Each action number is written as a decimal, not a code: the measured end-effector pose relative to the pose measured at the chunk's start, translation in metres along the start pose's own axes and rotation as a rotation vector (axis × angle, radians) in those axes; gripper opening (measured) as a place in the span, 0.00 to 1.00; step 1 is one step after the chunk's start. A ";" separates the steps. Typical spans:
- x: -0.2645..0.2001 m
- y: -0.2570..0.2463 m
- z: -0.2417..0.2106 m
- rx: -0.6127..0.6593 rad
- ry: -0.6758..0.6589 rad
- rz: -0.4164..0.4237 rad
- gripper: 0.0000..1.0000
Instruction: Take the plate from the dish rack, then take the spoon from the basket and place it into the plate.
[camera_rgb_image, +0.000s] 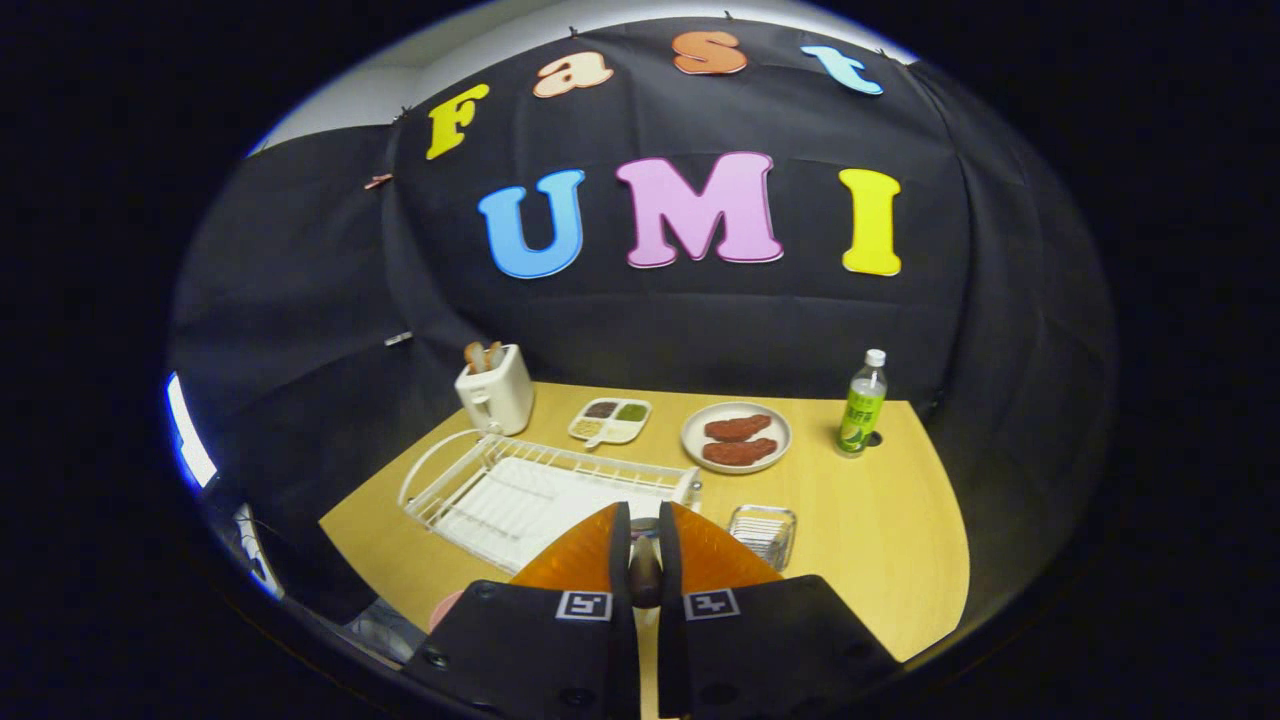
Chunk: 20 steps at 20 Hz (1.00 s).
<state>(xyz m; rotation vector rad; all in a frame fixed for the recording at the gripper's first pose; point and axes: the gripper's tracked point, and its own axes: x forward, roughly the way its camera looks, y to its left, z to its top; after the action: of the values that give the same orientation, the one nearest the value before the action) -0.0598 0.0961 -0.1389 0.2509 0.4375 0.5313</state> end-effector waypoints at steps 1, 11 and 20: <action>-0.002 0.021 -0.008 0.000 0.013 0.050 0.11; 0.016 0.143 -0.133 -0.058 0.235 0.354 0.11; 0.039 0.147 -0.198 -0.057 0.306 0.370 0.11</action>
<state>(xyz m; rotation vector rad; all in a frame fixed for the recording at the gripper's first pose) -0.1852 0.2629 -0.2753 0.1961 0.6777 0.9502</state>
